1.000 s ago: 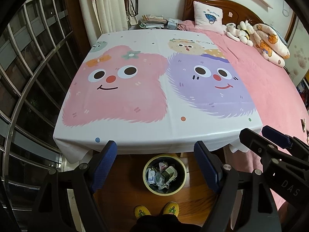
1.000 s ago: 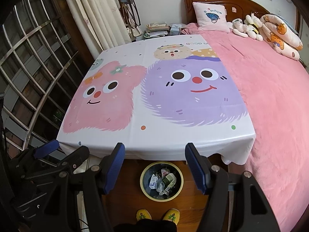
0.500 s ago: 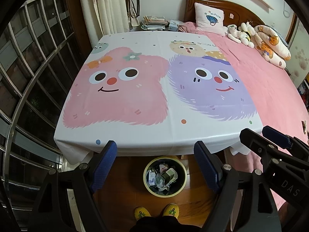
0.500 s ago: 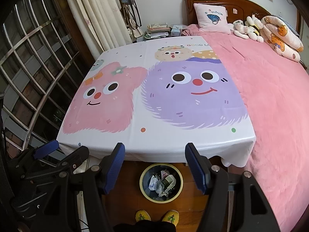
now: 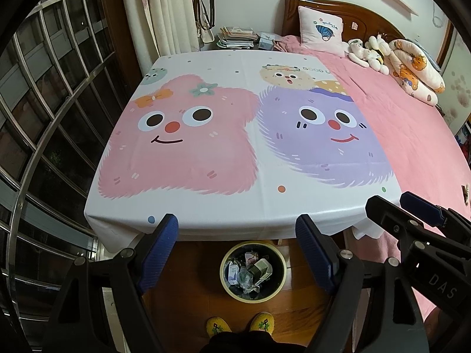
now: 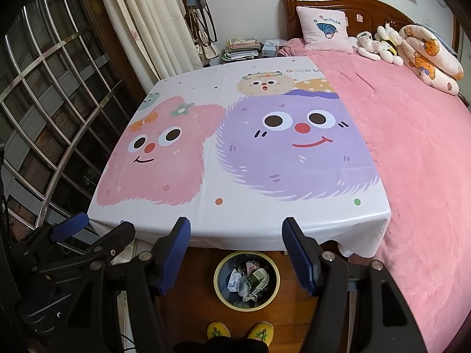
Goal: Collect trash
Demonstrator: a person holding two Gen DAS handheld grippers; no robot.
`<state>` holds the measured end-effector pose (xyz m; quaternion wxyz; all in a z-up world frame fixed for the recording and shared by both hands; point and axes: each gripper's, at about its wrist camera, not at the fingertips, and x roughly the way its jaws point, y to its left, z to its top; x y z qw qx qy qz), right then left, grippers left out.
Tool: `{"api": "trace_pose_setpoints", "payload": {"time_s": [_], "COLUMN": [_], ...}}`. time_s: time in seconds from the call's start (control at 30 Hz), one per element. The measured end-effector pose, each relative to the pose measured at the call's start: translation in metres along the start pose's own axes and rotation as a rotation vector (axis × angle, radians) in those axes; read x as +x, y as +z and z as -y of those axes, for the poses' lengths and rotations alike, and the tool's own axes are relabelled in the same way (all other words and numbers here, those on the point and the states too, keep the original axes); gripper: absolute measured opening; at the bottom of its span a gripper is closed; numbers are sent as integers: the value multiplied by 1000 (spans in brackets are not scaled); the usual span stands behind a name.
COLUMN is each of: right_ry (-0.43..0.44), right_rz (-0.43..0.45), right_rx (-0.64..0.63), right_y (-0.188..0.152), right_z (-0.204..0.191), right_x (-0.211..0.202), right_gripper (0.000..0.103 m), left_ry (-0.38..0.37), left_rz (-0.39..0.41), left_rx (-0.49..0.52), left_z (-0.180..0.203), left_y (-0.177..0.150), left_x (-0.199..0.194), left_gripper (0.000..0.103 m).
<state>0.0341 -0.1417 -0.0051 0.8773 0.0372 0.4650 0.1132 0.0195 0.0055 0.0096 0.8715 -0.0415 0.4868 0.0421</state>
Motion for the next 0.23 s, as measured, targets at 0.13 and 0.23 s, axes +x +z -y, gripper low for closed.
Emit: {"api": "trace_pose_setpoints", "payload": {"time_s": [0.13, 0.23], "right_ry": [-1, -1], "right_rz": [-1, 0], "right_rx": [1, 1], "right_y": [0, 0], "right_z": [-1, -1], "right_x": [0, 0], "right_gripper": [65, 65], "left_ry": [-1, -1], "left_rz": [-2, -1], "left_rx": [1, 1], "left_z": [0, -1], "left_y": [0, 1], "left_x": [0, 0], "left_gripper": [81, 80]}}
